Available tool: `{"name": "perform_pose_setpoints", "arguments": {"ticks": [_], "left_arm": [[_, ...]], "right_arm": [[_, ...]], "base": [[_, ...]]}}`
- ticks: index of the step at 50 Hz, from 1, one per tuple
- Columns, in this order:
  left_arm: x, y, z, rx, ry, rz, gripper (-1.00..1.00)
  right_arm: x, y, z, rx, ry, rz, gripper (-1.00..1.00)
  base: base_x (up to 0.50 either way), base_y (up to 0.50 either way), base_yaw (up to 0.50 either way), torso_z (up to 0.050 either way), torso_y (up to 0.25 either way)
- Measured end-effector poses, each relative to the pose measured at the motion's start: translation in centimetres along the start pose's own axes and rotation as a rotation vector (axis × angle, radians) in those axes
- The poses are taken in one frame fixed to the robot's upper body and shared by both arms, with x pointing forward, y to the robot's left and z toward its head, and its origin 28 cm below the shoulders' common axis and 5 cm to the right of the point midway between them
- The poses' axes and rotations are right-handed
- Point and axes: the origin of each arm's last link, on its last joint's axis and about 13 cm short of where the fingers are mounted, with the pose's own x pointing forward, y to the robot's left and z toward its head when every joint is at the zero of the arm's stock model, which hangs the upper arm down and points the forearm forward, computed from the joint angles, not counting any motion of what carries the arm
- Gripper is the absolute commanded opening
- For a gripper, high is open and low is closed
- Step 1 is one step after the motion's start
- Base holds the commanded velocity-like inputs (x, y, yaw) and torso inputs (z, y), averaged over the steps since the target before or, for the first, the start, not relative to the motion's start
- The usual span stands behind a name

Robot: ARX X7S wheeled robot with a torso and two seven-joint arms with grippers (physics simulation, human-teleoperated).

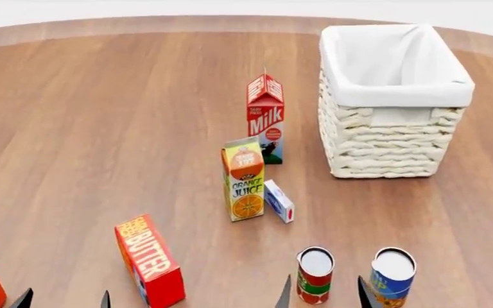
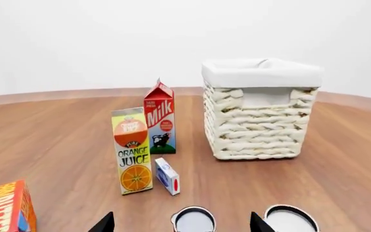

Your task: Pick up the orange juice, and put it in the basket.

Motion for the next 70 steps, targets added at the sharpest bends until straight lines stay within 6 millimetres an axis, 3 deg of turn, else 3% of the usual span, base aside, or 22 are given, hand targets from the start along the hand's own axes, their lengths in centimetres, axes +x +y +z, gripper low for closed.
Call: {"name": "perform_pose_setpoints", "arguments": {"ticks": [70], "left_arm": [[0.0, 0.0, 0.0, 0.0, 0.0, 0.0, 1.0]], "right_arm": [[-0.37, 0.16, -0.12, -0.004, -0.004, 0.012, 1.0]], "base": [[0.28, 0.0, 0.0, 0.0, 0.0]]}}
